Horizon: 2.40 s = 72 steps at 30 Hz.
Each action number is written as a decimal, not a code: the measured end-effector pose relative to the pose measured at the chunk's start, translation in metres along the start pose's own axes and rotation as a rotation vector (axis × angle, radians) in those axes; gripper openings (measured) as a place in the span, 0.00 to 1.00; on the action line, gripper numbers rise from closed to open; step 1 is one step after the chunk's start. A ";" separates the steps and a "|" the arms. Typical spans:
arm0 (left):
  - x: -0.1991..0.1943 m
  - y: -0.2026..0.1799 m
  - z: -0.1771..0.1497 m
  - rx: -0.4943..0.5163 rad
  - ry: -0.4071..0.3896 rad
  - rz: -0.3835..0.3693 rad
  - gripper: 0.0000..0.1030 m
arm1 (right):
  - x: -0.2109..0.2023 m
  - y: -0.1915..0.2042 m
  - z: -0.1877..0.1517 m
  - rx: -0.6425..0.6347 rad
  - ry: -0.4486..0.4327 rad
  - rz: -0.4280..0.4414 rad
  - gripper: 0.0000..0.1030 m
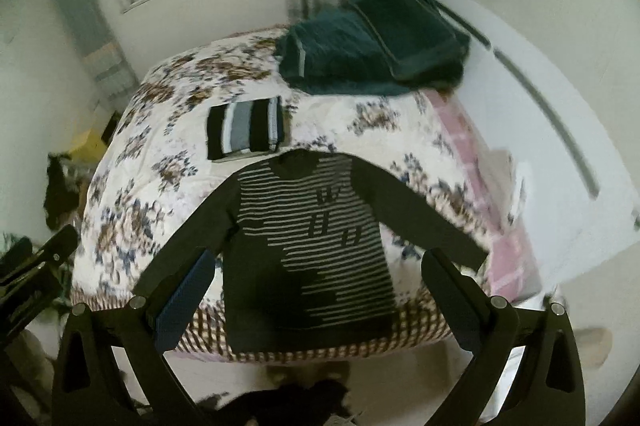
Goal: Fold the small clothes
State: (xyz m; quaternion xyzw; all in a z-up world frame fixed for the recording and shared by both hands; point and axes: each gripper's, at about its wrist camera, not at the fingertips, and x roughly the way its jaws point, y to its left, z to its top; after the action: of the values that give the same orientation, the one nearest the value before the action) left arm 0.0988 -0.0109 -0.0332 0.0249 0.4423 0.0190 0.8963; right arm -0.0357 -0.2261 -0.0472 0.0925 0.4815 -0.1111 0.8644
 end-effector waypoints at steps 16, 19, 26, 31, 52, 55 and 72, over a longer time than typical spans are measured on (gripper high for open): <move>0.281 -0.103 -0.046 0.112 0.203 0.198 1.00 | 0.348 -0.336 -0.068 0.658 0.325 -0.173 0.80; 0.337 -0.120 -0.069 0.120 0.263 0.210 1.00 | 0.421 -0.412 -0.095 0.782 0.342 -0.201 0.80; 0.452 -0.152 -0.133 0.172 0.446 0.252 1.00 | 0.547 -0.541 -0.176 1.068 0.384 -0.239 0.80; 0.500 -0.174 -0.151 0.173 0.494 0.269 1.00 | 0.605 -0.572 -0.201 1.137 0.357 -0.139 0.80; 0.526 -0.218 -0.173 0.179 0.453 0.175 1.00 | 0.595 -0.594 -0.184 1.170 0.278 -0.077 0.57; 0.532 -0.218 -0.185 0.194 0.462 0.164 1.00 | 0.599 -0.585 -0.218 1.306 0.208 0.052 0.57; 0.545 -0.218 -0.189 0.137 0.507 0.151 1.00 | 0.605 -0.551 -0.213 1.393 0.016 -0.023 0.08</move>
State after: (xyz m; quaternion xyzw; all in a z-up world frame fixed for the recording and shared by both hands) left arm 0.2827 -0.1928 -0.5931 0.1129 0.6496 0.0616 0.7493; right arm -0.0543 -0.7594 -0.7028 0.6211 0.3055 -0.4027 0.5990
